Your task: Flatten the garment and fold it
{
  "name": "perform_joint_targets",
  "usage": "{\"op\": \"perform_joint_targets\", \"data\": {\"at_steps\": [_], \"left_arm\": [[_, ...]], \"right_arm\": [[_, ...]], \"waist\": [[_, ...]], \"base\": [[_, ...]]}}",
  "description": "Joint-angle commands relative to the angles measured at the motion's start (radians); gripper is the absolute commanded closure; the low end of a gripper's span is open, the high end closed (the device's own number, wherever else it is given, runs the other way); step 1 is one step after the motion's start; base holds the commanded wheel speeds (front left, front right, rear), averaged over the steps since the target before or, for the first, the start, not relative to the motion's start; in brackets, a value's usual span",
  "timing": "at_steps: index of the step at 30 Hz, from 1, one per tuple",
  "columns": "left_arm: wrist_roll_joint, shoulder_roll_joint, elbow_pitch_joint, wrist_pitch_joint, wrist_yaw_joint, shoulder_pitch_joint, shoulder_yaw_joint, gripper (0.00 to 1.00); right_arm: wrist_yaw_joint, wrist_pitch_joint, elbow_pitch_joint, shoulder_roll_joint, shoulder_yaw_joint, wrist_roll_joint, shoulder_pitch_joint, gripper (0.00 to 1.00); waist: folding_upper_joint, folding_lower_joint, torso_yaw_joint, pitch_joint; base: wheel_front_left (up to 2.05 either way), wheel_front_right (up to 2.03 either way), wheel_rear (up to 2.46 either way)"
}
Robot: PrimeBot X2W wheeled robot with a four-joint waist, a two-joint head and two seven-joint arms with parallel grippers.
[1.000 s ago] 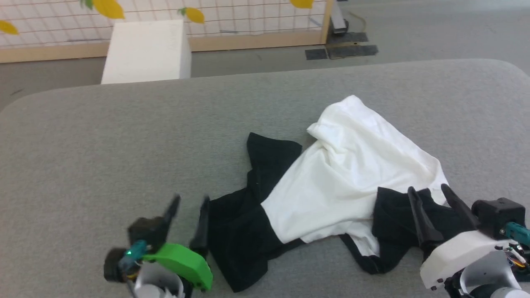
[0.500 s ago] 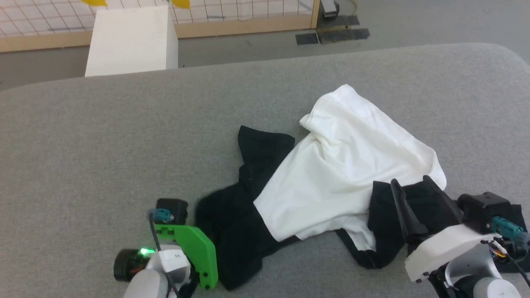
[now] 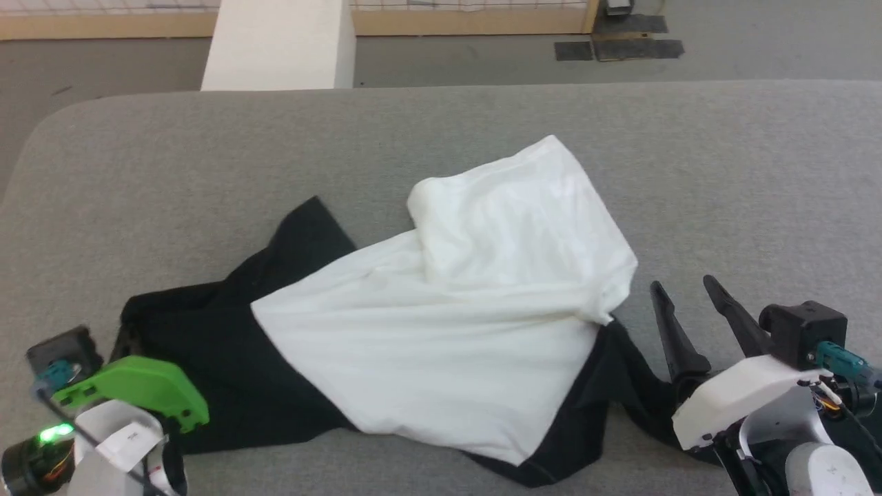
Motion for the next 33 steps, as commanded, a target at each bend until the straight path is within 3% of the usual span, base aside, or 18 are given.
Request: {"op": "perform_joint_targets", "data": {"at_steps": [1, 2, 3, 11, 19, 20, 21, 30, 33], "left_arm": [[-0.014, 0.001, 0.004, -0.022, 0.008, 0.013, 0.016, 0.8], [-0.024, -0.004, 0.004, -0.035, 0.001, 0.015, 0.019, 0.36], [-0.035, -0.012, 0.003, -0.054, -0.008, 0.018, 0.019, 0.0], [-0.059, -0.074, -0.025, -0.347, -0.079, 0.022, 0.002, 0.0], [-0.013, -0.114, -0.083, -0.377, -0.118, -0.013, -0.033, 0.0], [-0.011, -0.116, -0.088, -0.377, -0.121, -0.016, -0.039, 0.0], [-0.009, -0.118, -0.093, -0.377, -0.124, -0.02, -0.047, 0.0], [-0.051, -0.122, -0.092, -0.377, -0.124, -0.045, -0.144, 0.0], [-0.057, -0.122, -0.088, -0.377, -0.121, -0.053, -0.165, 0.0]], "right_arm": [[-0.001, 0.01, 0.01, 0.001, -0.002, -0.007, -0.017, 0.0], [-0.001, 0.019, 0.016, 0.001, -0.002, -0.01, -0.018, 0.0], [-0.001, 0.034, 0.027, 0.001, -0.001, -0.01, -0.021, 0.0], [-0.001, 0.183, 0.147, 0.001, 0.042, -0.041, -0.101, 0.0], [-0.001, 0.418, 0.32, -0.002, 0.029, -0.123, -0.208, 0.0], [-0.001, 0.436, 0.332, -0.007, 0.036, -0.125, -0.22, 0.56], [-0.001, 0.45, 0.342, -0.013, 0.04, -0.121, -0.235, 1.0], [-0.001, 0.38, 0.4, -0.096, -0.065, -0.18, -0.456, 1.0], [-0.001, 0.331, 0.46, -0.133, -0.057, -0.216, -0.559, 1.0]], "waist": [[0.0, 0.0, 0.024, 0.004], [0.0, 0.0, 0.029, 0.005], [0.0, 0.0, 0.034, 0.006], [0.0, 0.0, 0.077, 0.026], [0.0, 0.0, 0.138, 0.059], [0.0, 0.0, 0.145, 0.064], [0.0, 0.0, 0.154, 0.069], [0.0, 0.0, 0.211, 0.11], [0.0, 0.0, 0.227, 0.121]], "base": [[0.0, 0.0, 0.0], [0.0, 0.0, 0.0], [0.0, 0.0, 0.0], [0.0, 0.0, 0.0], [0.0, 0.0, 0.0], [0.0, 0.0, 0.0], [0.0, 0.0, 0.0], [0.0, 0.0, 0.0], [0.0, 0.0, 0.0]]}}
